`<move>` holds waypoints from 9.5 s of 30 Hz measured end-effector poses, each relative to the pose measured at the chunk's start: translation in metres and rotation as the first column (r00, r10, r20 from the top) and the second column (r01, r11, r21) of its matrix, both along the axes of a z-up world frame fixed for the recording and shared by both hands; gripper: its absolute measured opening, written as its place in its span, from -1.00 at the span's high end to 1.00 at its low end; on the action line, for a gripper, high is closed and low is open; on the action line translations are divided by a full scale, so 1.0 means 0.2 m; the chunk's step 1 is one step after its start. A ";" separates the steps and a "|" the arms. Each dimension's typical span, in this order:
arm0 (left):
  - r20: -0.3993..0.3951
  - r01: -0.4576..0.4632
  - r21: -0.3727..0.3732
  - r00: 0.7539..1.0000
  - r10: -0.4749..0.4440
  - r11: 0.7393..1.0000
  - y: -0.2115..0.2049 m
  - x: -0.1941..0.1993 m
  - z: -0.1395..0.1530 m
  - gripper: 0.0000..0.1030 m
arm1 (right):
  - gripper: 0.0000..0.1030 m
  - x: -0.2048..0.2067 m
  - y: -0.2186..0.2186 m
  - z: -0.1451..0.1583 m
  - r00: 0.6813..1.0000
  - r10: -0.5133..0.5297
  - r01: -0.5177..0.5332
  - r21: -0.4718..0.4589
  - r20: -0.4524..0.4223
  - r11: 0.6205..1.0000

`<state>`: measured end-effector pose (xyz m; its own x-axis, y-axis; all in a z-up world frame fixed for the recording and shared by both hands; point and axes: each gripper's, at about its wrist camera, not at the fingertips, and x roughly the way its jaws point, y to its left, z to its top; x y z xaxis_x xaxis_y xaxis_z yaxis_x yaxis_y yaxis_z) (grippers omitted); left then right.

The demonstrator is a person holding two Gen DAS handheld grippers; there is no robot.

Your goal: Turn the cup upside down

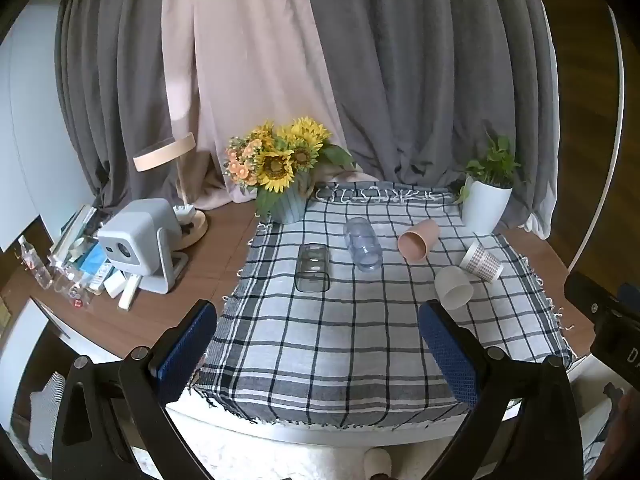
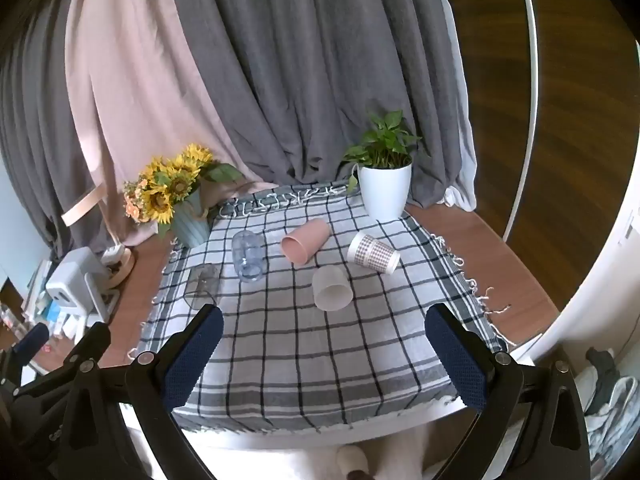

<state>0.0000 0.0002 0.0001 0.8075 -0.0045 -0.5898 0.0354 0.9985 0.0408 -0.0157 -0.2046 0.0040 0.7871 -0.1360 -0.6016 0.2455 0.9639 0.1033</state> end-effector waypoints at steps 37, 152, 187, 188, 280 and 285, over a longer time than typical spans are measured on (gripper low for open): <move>-0.001 0.000 0.003 1.000 0.000 1.000 -0.07 -0.03 0.02 -1.00 | -0.97 -0.03 0.02 0.02 1.000 -0.005 0.005 -0.003 0.000 1.000; -0.582 -0.120 0.188 0.786 0.208 0.975 -0.45 1.18 -1.06 -1.00 | -0.67 1.46 -0.35 -1.16 0.786 0.253 -0.182 0.180 -0.565 0.967; -0.621 -0.031 0.152 0.775 0.119 0.988 0.04 1.12 -1.07 -1.00 | -0.32 1.31 0.11 -1.19 0.772 0.212 -0.086 0.232 -0.599 0.969; -0.621 -0.027 0.153 0.775 0.117 0.988 0.04 1.12 -1.07 -1.00 | -0.32 1.31 0.11 -1.20 0.771 0.208 -0.079 0.234 -0.601 0.969; -0.383 0.146 -0.067 0.910 -0.161 0.987 -0.91 1.53 -1.06 -0.29 | -0.56 1.14 -0.73 -0.76 0.923 -0.018 0.082 0.151 -0.384 0.985; -0.380 0.132 -0.086 0.912 -0.155 0.988 -0.89 1.47 -1.04 -0.29 | -0.56 1.11 -0.71 -0.79 0.919 0.015 0.045 0.142 -0.393 0.989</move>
<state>0.2945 -0.1786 -0.2083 0.5070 -0.1465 -0.8494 0.1799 0.9817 -0.0619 0.2064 -0.3475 -0.1537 0.4821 -0.0341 -0.8754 0.3094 0.9415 0.1337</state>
